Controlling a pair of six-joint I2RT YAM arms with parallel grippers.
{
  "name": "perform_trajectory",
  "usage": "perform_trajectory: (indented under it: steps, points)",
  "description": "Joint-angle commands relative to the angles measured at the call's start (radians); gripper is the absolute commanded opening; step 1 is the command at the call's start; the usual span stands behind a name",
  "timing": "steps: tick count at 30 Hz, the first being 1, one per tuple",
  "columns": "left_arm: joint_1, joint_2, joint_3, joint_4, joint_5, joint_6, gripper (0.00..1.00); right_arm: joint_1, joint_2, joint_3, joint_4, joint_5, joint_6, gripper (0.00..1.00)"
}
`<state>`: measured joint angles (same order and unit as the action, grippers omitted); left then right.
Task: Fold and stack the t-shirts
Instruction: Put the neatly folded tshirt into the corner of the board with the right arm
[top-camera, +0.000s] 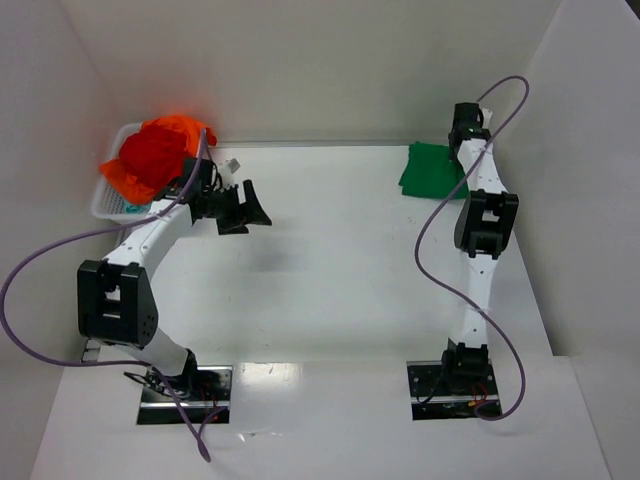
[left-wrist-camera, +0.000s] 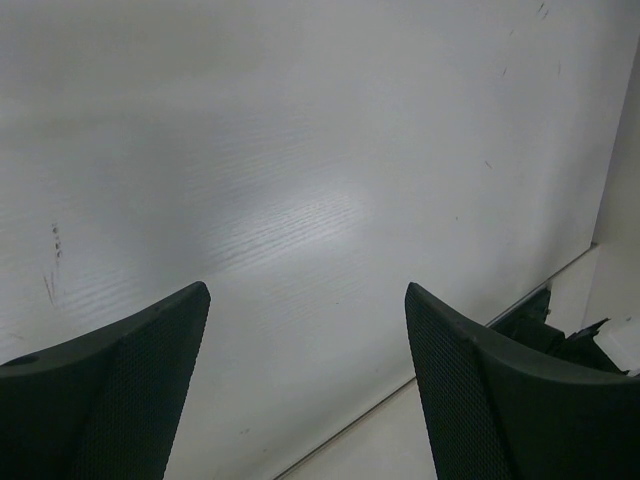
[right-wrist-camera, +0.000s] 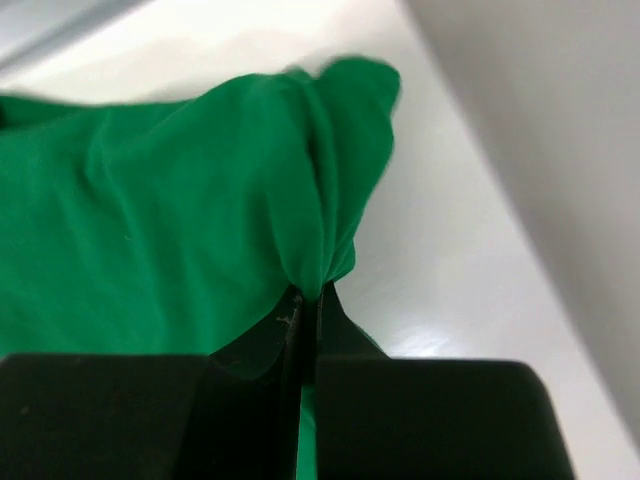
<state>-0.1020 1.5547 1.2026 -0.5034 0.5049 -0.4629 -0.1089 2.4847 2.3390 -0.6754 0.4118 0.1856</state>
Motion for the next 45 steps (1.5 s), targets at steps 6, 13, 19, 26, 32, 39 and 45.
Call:
perform_trajectory:
  steps: [6,13,19,26,32,39,45]
  points:
    - [0.005,0.083,0.15,-0.083,0.003,0.055,0.87,-0.067,0.051,0.089,-0.049,0.195,-0.117,0.01]
    - [0.005,0.084,0.17,-0.092,-0.019,0.055,0.86,-0.129,0.042,0.057,-0.026,0.206,-0.118,0.03]
    - [0.005,0.074,0.17,-0.092,-0.019,0.055,0.86,-0.129,0.031,0.034,-0.016,0.193,-0.118,0.39]
    - [0.005,0.021,0.161,-0.092,-0.008,0.046,0.86,-0.055,-0.17,-0.127,0.025,0.089,-0.06,1.0]
    - [-0.005,-0.036,0.152,-0.101,0.001,0.046,0.86,-0.035,-0.431,-0.411,0.244,-0.206,0.05,1.0]
    - [-0.005,-0.073,0.13,-0.101,-0.025,0.046,0.86,-0.012,-0.328,-0.408,0.292,-0.318,0.15,1.0]
    - [-0.005,-0.073,0.121,-0.063,-0.049,0.035,0.86,0.011,-0.152,-0.317,0.246,-0.243,0.15,1.0]
